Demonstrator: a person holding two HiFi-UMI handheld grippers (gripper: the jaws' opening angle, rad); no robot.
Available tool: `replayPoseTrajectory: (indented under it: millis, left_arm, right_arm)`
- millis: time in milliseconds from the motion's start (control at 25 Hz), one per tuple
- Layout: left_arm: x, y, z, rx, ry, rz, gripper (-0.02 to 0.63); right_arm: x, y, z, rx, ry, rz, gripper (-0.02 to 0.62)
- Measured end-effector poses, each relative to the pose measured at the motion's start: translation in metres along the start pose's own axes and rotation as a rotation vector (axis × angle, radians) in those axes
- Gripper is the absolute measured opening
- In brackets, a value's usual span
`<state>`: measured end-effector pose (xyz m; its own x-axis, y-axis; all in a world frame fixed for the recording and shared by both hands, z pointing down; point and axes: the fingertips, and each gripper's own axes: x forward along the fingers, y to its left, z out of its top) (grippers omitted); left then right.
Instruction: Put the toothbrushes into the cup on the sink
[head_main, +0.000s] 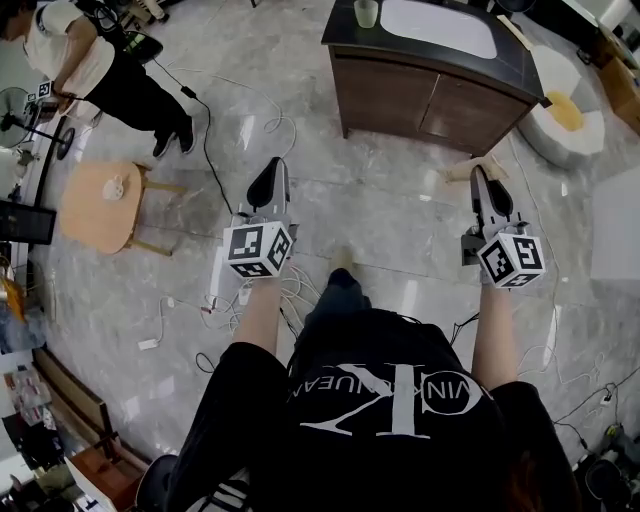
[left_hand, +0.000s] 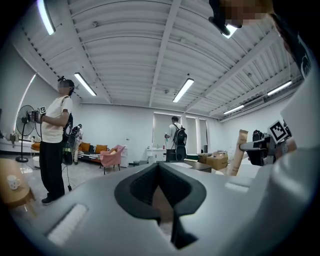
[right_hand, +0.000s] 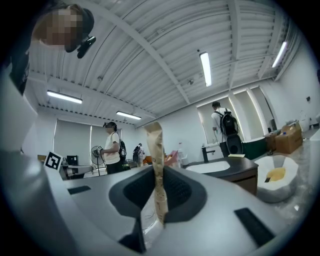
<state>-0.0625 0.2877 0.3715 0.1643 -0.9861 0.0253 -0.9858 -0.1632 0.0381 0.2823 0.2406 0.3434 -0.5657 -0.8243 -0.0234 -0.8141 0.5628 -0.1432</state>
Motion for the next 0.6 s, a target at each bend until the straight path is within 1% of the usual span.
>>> replayPoseTrajectory:
  millis: [240, 360, 600]
  left_arm:
    - [0.057, 0.049, 0.004, -0.001, -0.003, -0.026, 0.011]
    - [0.085, 0.066, 0.005, -0.004, 0.003, -0.052, 0.011]
    - [0.133, 0.097, -0.006, -0.015, 0.025, -0.099, 0.011]
  right_arm:
    - [0.068, 0.001, -0.008, 0.006, 0.012, -0.017, 0.057]
    - [0.096, 0.0, -0.011, 0.013, 0.014, -0.034, 0.057]
    - [0.143, -0.002, -0.02, 0.018, 0.014, -0.074, 0.057]
